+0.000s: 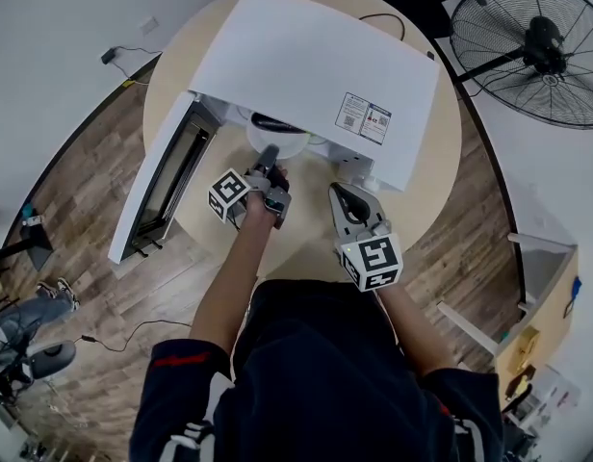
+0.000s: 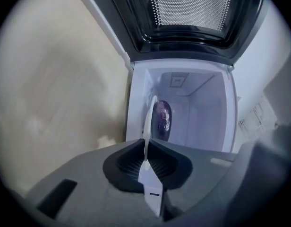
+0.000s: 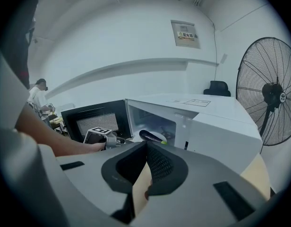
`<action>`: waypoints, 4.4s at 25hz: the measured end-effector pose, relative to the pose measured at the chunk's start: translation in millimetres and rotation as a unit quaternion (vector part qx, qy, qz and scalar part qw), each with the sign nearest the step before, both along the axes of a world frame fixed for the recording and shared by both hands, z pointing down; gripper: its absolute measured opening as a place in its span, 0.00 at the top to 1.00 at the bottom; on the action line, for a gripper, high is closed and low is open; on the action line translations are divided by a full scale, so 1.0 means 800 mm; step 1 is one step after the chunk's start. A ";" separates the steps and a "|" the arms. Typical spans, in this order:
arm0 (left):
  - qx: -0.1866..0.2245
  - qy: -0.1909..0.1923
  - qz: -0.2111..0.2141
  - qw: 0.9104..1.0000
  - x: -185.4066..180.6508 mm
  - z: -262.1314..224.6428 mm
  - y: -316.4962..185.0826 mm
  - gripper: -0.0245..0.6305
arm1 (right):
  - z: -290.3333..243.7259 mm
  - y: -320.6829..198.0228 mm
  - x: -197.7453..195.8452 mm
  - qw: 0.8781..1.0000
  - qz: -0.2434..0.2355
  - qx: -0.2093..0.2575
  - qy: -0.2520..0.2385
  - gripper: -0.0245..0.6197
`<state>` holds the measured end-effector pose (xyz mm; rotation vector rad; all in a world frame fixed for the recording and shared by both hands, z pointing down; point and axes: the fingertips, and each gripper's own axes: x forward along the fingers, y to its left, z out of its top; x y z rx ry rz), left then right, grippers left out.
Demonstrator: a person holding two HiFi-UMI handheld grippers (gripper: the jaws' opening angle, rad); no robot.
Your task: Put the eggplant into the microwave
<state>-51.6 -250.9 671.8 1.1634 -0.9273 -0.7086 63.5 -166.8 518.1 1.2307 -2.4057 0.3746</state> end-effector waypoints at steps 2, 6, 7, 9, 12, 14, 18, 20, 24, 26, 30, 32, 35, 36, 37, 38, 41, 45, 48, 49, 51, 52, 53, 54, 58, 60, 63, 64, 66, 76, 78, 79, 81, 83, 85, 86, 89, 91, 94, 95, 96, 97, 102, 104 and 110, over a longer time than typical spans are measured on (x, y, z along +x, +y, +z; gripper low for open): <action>-0.001 0.001 -0.001 1.000 0.001 0.001 -0.005 0.92 | 0.001 0.000 -0.001 1.000 -0.001 -0.001 -0.001 0.95; -0.004 -0.001 0.001 1.000 0.004 0.002 -0.011 0.92 | 0.001 0.001 -0.002 1.000 -0.003 -0.001 -0.001 0.95; -0.004 -0.001 0.001 1.000 0.004 0.003 -0.012 0.92 | 0.002 0.000 -0.003 1.000 -0.003 -0.001 -0.001 0.95; -0.004 -0.002 0.003 1.000 0.005 0.003 -0.014 0.92 | 0.002 0.000 -0.002 1.000 -0.003 -0.001 -0.001 0.95; 0.004 -0.005 0.012 1.000 0.007 0.000 -0.016 0.92 | 0.002 0.001 -0.002 1.000 -0.003 -0.001 0.001 0.95; 0.024 -0.012 0.026 0.999 0.010 -0.006 -0.016 0.92 | 0.001 0.002 -0.002 1.000 -0.004 -0.001 0.001 0.95; 0.064 -0.017 0.056 0.996 0.019 -0.019 -0.017 0.77 | 0.001 0.003 -0.004 1.000 -0.007 -0.002 0.000 0.95; 0.078 -0.025 0.069 0.994 0.021 -0.024 -0.016 0.71 | 0.001 0.004 -0.005 1.000 -0.010 -0.002 0.000 0.95; 0.093 -0.045 0.096 0.990 0.024 -0.029 -0.010 0.68 | -0.002 0.006 -0.009 1.000 -0.013 -0.001 -0.001 0.95; 0.095 -0.051 0.103 0.989 0.024 -0.028 -0.008 0.66 | -0.002 0.008 -0.010 1.000 -0.015 0.000 -0.001 0.95; 0.099 -0.067 0.118 0.986 0.023 -0.027 -0.002 0.61 | -0.002 0.010 -0.012 1.000 -0.015 0.000 -0.001 0.95; 0.101 -0.090 0.137 0.981 0.021 -0.024 0.006 0.61 | -0.003 0.011 -0.013 1.000 -0.016 0.001 -0.001 0.95; 0.103 -0.146 0.169 0.969 0.013 -0.015 0.022 0.61 | -0.004 0.012 -0.011 1.000 -0.015 0.002 -0.002 0.95; 0.104 -0.167 0.178 0.964 0.009 -0.013 0.027 0.61 | -0.004 0.012 -0.011 1.000 -0.014 0.002 -0.003 0.94; 0.106 -0.188 0.187 0.958 0.006 -0.013 0.031 0.62 | -0.004 0.013 -0.011 1.000 -0.014 0.001 -0.004 0.95; 0.109 -0.210 0.197 0.951 0.004 -0.012 0.034 0.63 | -0.003 0.013 -0.011 1.000 -0.014 0.001 -0.005 0.95; 0.119 -0.283 0.233 0.923 0.000 -0.012 0.041 0.70 | -0.002 0.015 -0.014 1.000 -0.015 0.001 -0.005 0.95; 0.129 -0.374 0.265 0.879 -0.005 -0.015 0.047 0.87 | 0.000 0.018 -0.015 1.000 -0.017 -0.001 -0.004 0.95; 0.139 -0.439 0.283 0.841 -0.006 -0.016 0.047 0.92 | -0.001 0.017 -0.014 1.000 -0.016 -0.001 -0.003 0.95; 0.144 -0.456 0.290 0.829 -0.005 -0.017 0.047 0.93 | -0.001 0.016 -0.013 1.000 -0.016 0.000 -0.003 0.95; 0.150 -0.485 0.299 0.808 -0.003 -0.017 0.045 0.93 | -0.001 0.015 -0.013 1.000 -0.016 0.000 -0.003 0.95; 0.151 -0.498 0.302 0.799 -0.003 -0.018 0.044 0.94 | -0.001 0.015 -0.013 1.000 -0.015 0.000 -0.003 0.95; 0.152 -0.508 0.304 0.792 -0.002 -0.018 0.042 0.94 | -0.001 0.015 -0.012 1.000 -0.015 0.000 -0.003 0.95; 0.152 -0.515 0.304 0.787 -0.001 -0.018 0.041 0.94 | 0.000 0.014 -0.012 1.000 -0.014 -0.001 -0.003 0.95; 0.150 -0.524 0.299 0.783 0.004 -0.020 0.033 0.94 | 0.002 0.012 -0.011 1.000 -0.013 -0.004 -0.003 0.95; 0.148 -0.524 0.299 0.784 0.004 -0.019 0.030 0.94 | 0.003 0.011 -0.011 1.000 -0.012 -0.004 -0.004 0.95; 0.147 -0.521 0.297 0.787 0.005 -0.019 0.025 0.94 | 0.004 0.009 -0.009 1.000 -0.011 -0.004 -0.003 0.95; 0.147 -0.521 0.297 0.787 0.005 -0.019 0.024 0.94 | 0.004 0.008 -0.008 1.000 -0.010 -0.005 -0.003 0.95; 0.147 -0.521 0.299 0.786 0.006 -0.018 0.021 0.94 | 0.005 0.008 -0.007 1.000 -0.008 -0.005 -0.002 0.95; 0.148 -0.520 0.308 0.783 0.014 -0.017 -0.001 0.94 | 0.007 0.002 -0.004 1.000 0.000 -0.007 -0.002 0.95; 0.148 -0.520 0.310 0.782 0.017 -0.016 -0.007 0.94 | 0.008 0.002 -0.003 1.000 0.001 -0.007 -0.002 0.95; 0.148 -0.520 0.311 0.782 0.018 -0.015 -0.010 0.94 | 0.009 0.002 -0.003 1.000 0.001 -0.008 -0.002 0.95; 0.146 -0.520 0.314 0.781 0.020 -0.012 -0.015 0.94 | 0.010 0.001 -0.001 1.000 0.003 -0.008 -0.002 0.95; 0.144 -0.517 0.312 0.784 0.022 -0.012 -0.019 0.94 | 0.010 0.000 0.001 1.000 0.006 -0.009 -0.001 0.95; 0.143 -0.515 0.311 0.786 0.023 -0.013 -0.023 0.94 | 0.010 -0.001 0.002 1.000 0.007 -0.010 -0.001 0.95; 0.143 -0.515 0.310 0.786 0.024 -0.013 -0.024 0.94 | 0.010 -0.002 0.002 1.000 0.007 -0.010 -0.001 0.94; 0.140 -0.516 0.311 0.786 0.025 -0.013 -0.029 0.94 | 0.009 -0.003 0.001 1.000 0.007 -0.011 -0.001 0.95; 0.134 -0.516 0.311 0.786 0.024 -0.011 -0.031 0.94 | 0.010 -0.003 0.000 1.000 0.006 -0.011 -0.002 0.95; 0.126 -0.513 0.308 0.791 0.024 -0.011 -0.035 0.94 | 0.012 -0.003 0.000 1.000 0.006 -0.011 -0.001 0.95; 0.124 -0.511 0.307 0.793 0.024 -0.010 -0.036 0.94 | 0.013 -0.003 0.000 1.000 0.005 -0.012 -0.001 0.95; 0.123 -0.510 0.307 0.794 0.025 -0.010 -0.037 0.94 | 0.013 -0.003 0.001 1.000 0.005 -0.012 -0.001 0.95; 0.123 -0.509 0.307 0.795 0.026 -0.010 -0.037 0.94 | 0.013 -0.003 0.001 1.000 0.006 -0.012 0.000 0.95; 0.123 -0.510 0.310 0.793 0.030 -0.010 -0.039 0.94 | 0.011 -0.004 0.005 1.000 0.008 -0.012 0.000 0.95; 0.119 -0.511 0.313 0.792 0.029 -0.008 -0.038 0.94 | 0.011 -0.003 0.005 1.000 0.008 -0.011 0.000 0.95; 0.115 -0.509 0.316 0.792 0.027 -0.006 -0.031 0.94 | 0.008 -0.003 0.004 1.000 0.007 -0.010 0.000 0.95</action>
